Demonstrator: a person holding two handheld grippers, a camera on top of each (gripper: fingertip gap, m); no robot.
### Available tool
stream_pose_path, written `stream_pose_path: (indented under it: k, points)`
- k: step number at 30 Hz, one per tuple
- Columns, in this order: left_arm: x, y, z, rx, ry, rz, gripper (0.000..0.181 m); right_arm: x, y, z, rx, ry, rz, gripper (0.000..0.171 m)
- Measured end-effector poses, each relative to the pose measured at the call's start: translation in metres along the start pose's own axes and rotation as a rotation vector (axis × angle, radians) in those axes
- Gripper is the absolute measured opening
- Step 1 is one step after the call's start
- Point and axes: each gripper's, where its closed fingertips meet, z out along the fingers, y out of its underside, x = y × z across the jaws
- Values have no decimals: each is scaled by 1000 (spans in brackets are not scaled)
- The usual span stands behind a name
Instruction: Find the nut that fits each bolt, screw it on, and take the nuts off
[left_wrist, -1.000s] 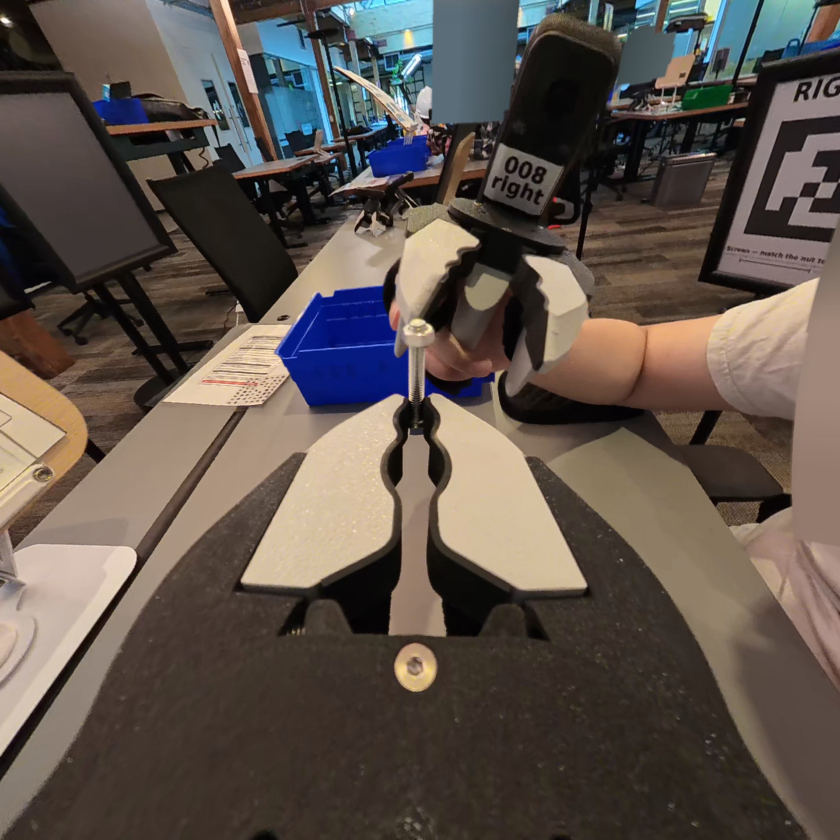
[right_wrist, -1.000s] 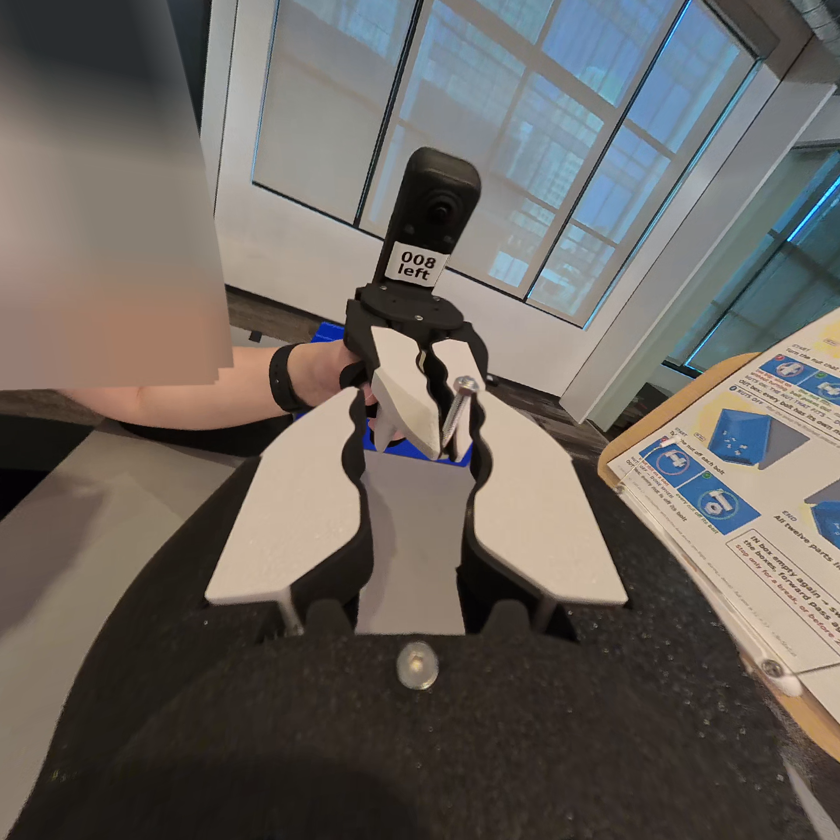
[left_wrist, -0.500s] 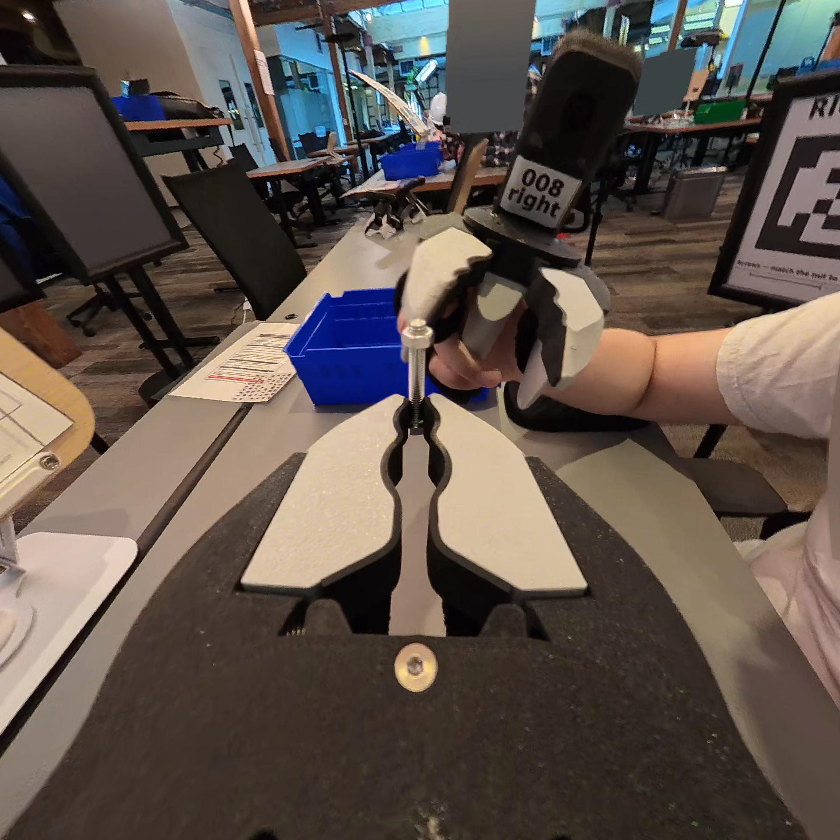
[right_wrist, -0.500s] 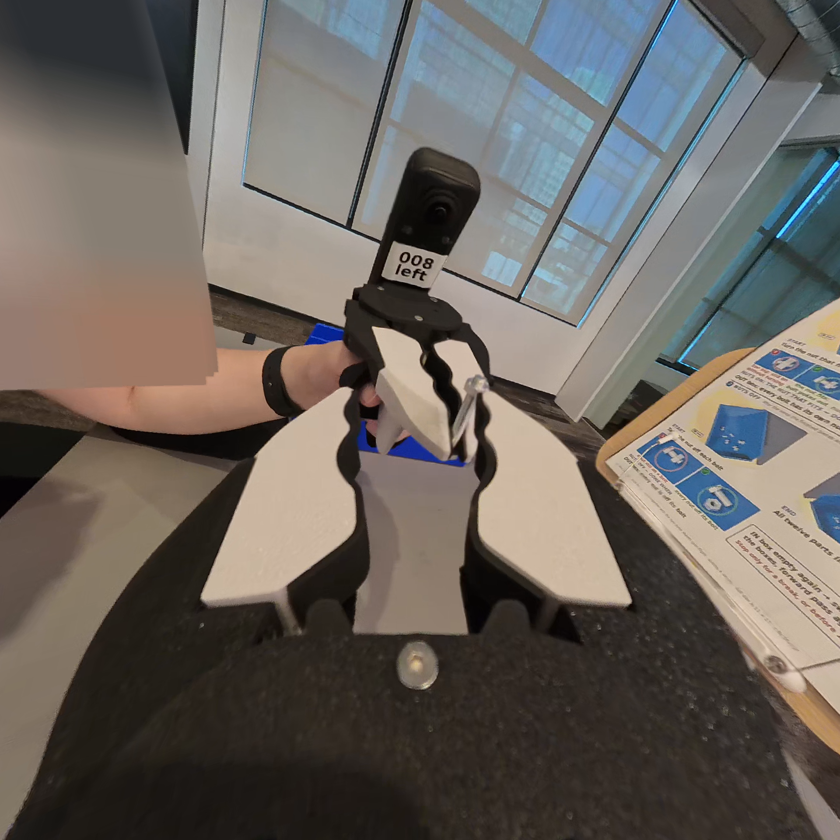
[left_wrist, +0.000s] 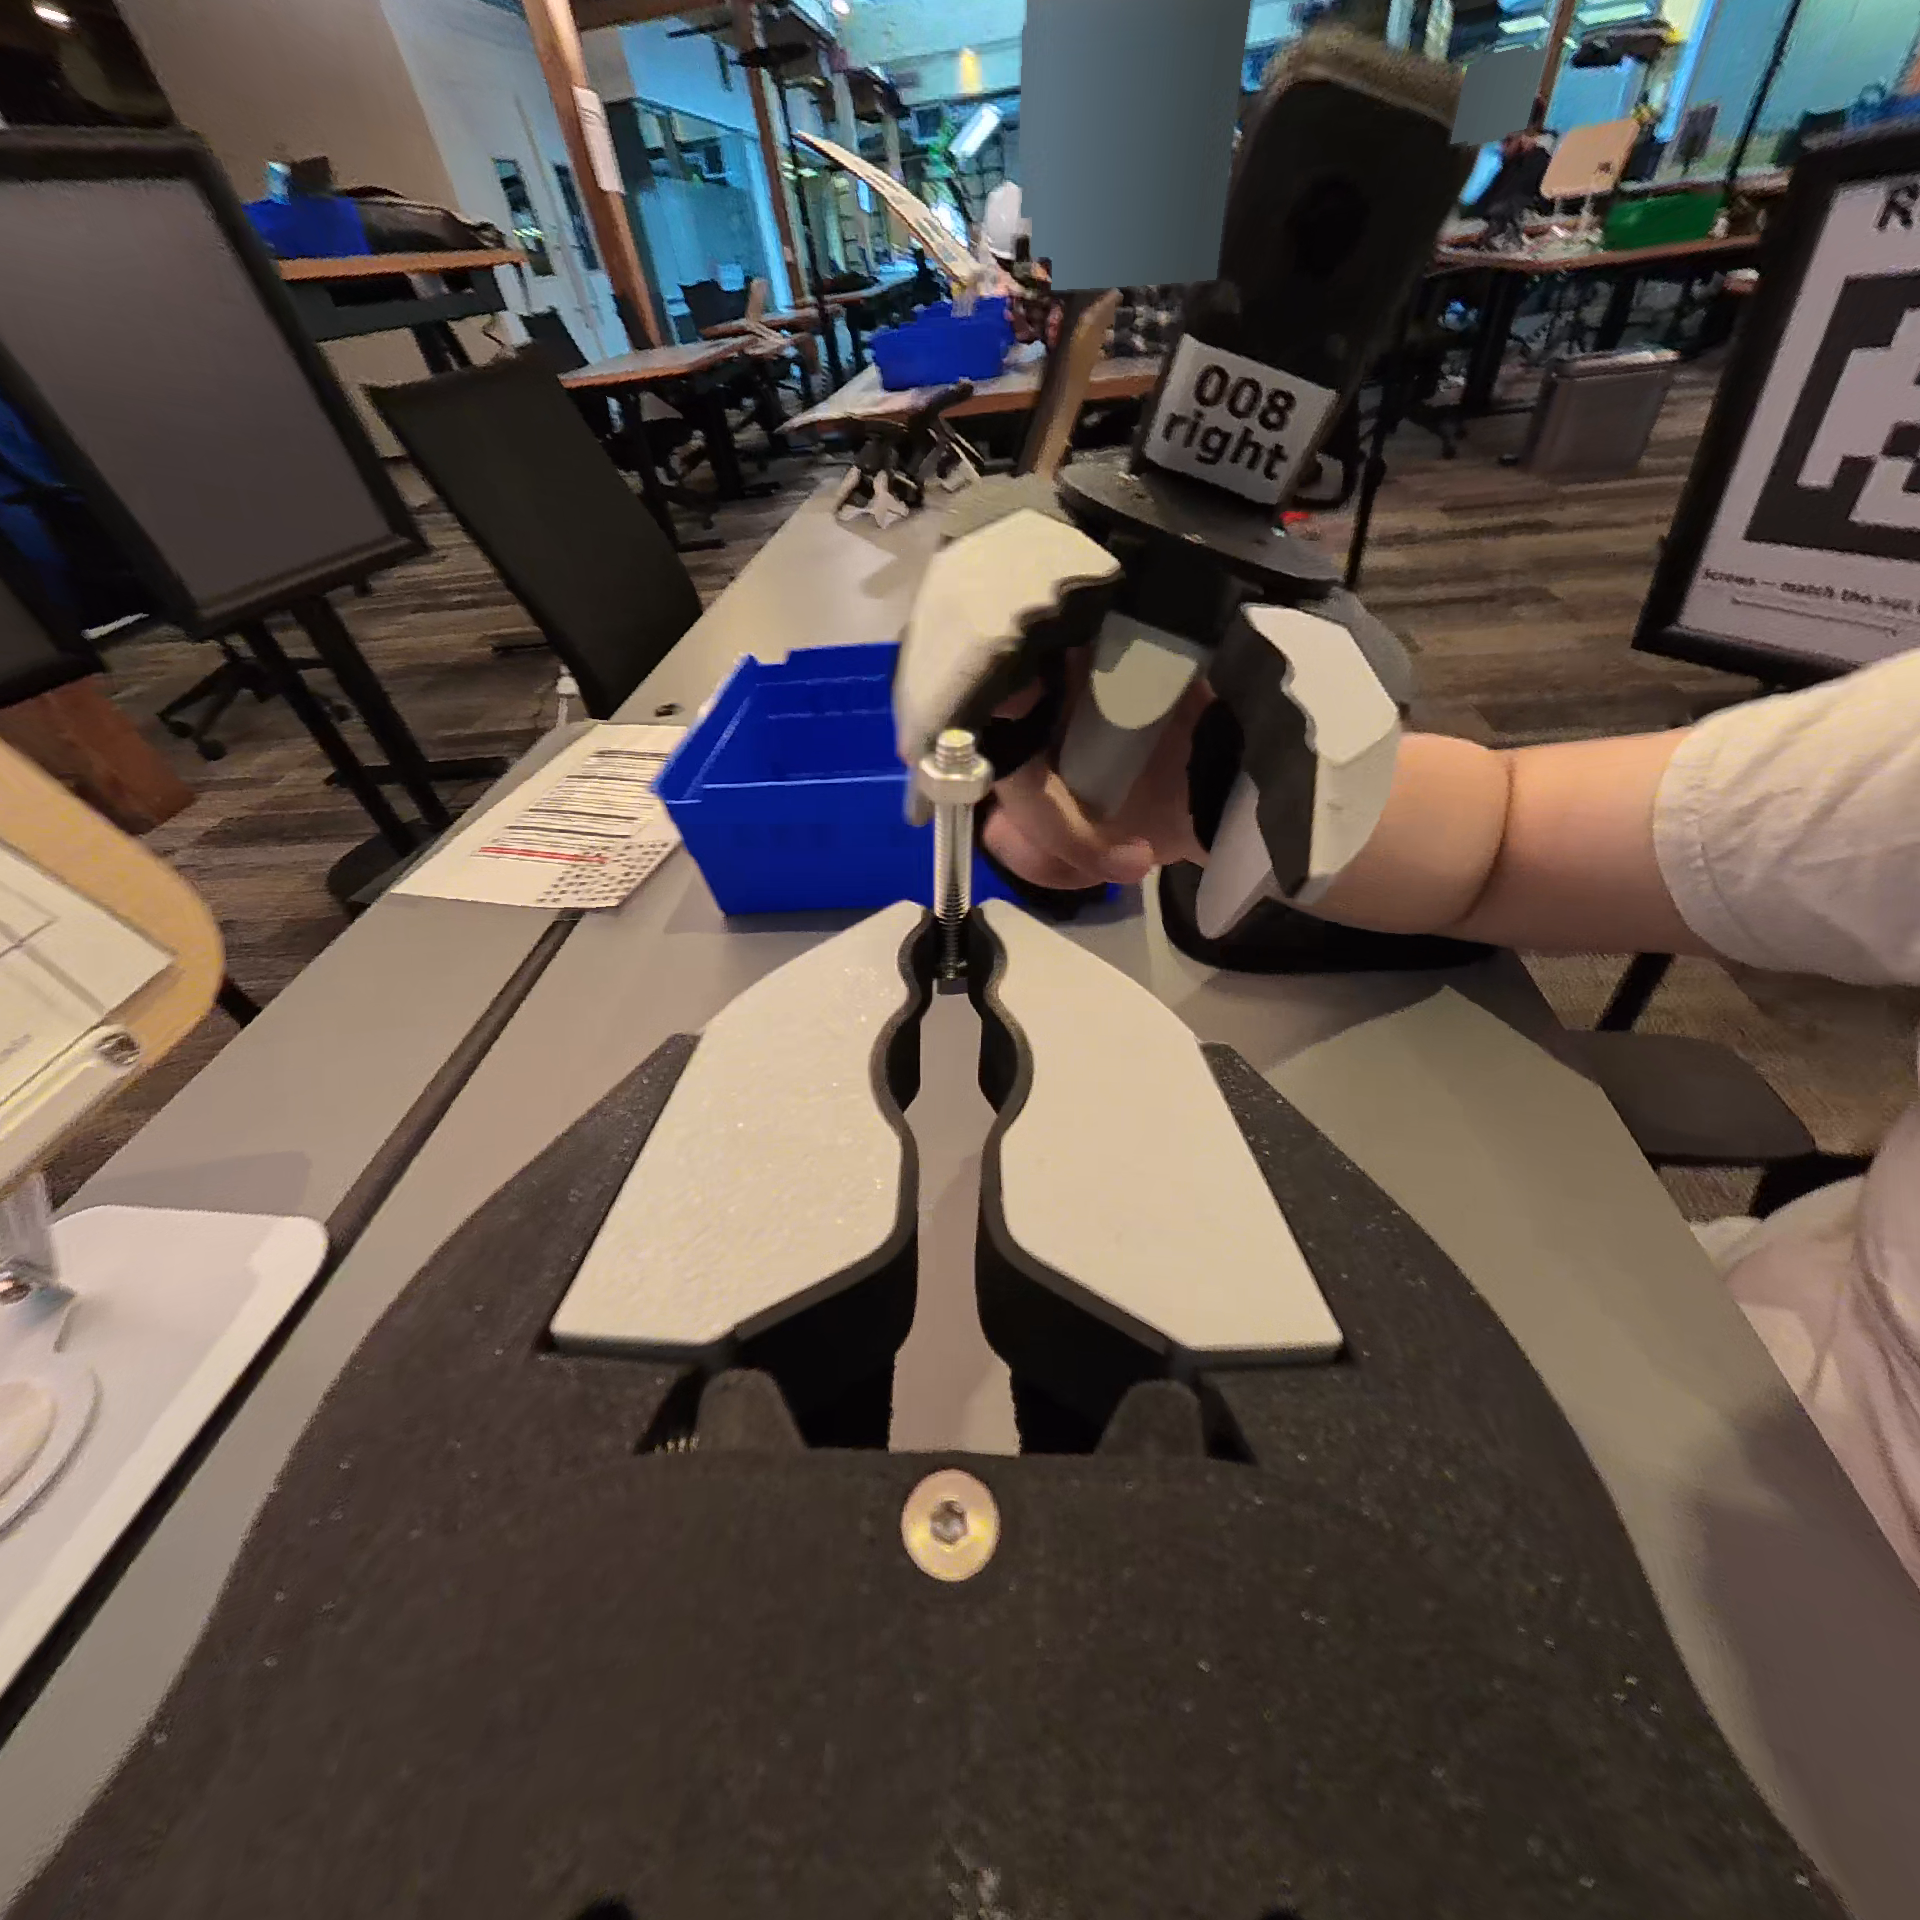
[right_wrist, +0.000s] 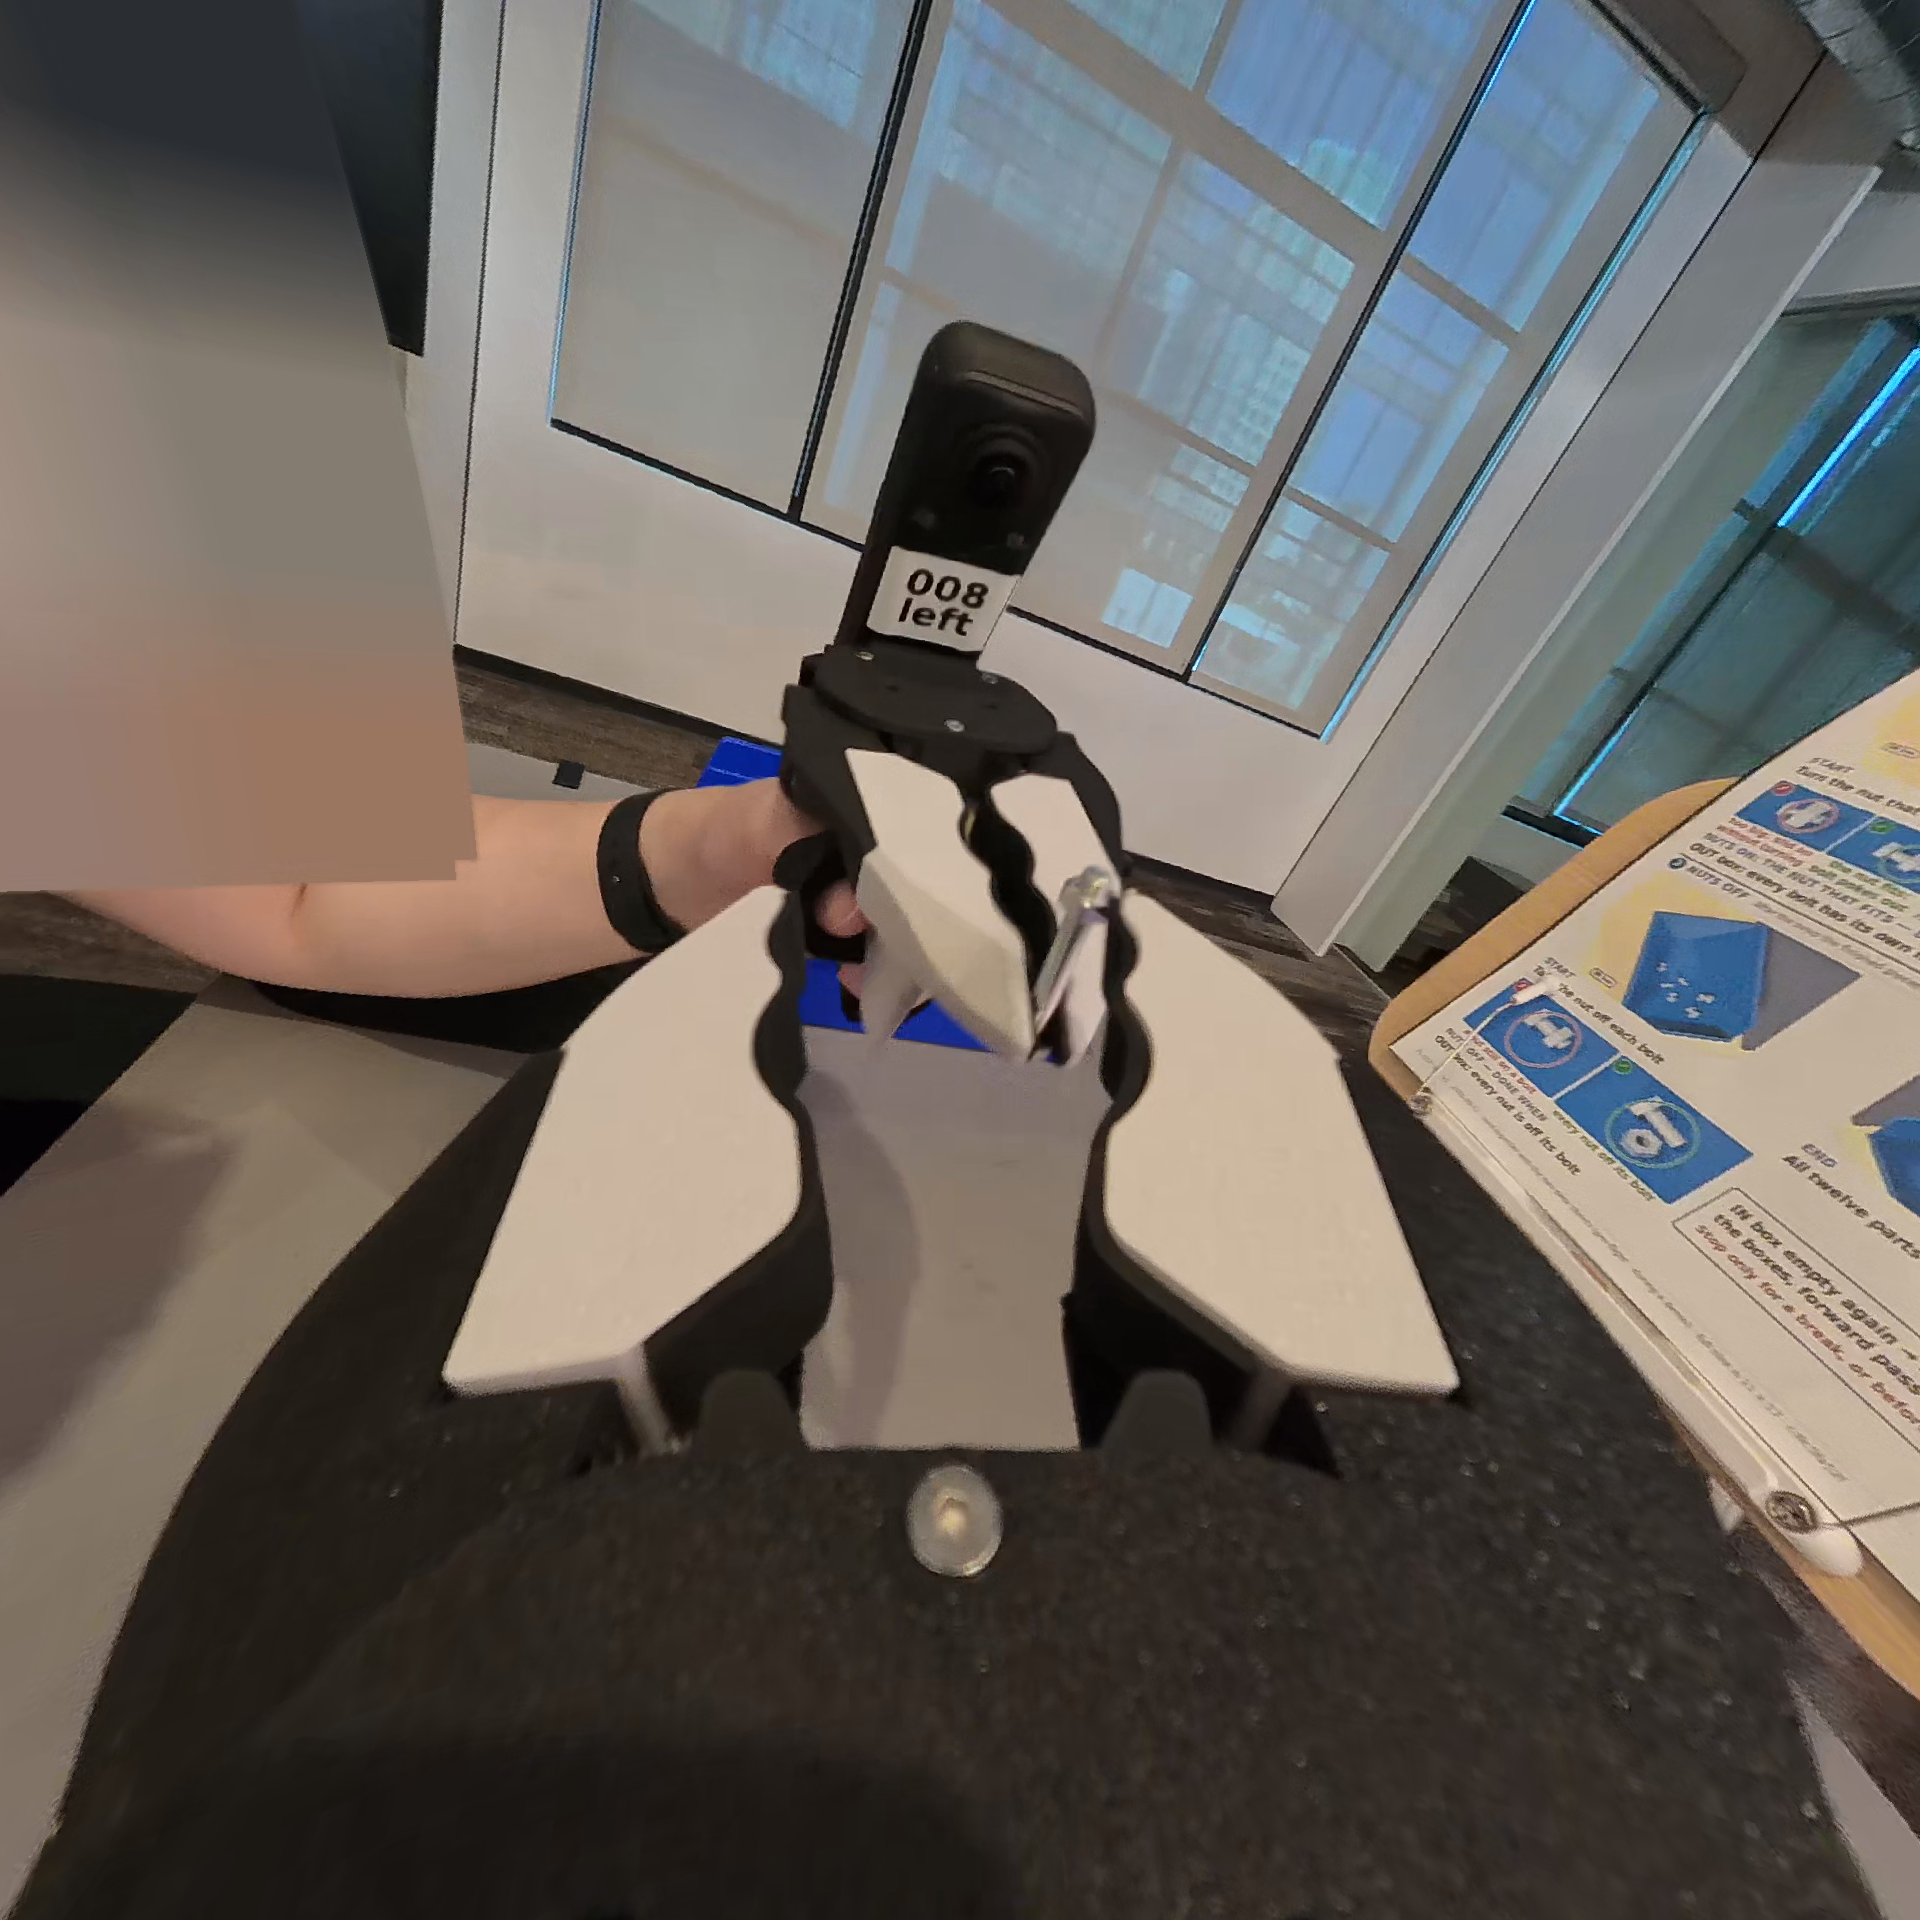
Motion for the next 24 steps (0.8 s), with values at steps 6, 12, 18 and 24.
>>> stream_pose_path:
  k: [6,12,18,24]
  points:
    - [3,-4,-1,38,34,-17,4,8,0,-2,30,25,50,52]
    - [15,8,15,-29,48,38,4,-7,3,6,10,-37,46,54]
    - [-4,-3,-2,34,-11,-22,4,3,-3,-3,31,-14,64,47]
    - [17,0,10,18,88,6,4,5,3,3,27,13,76,56]
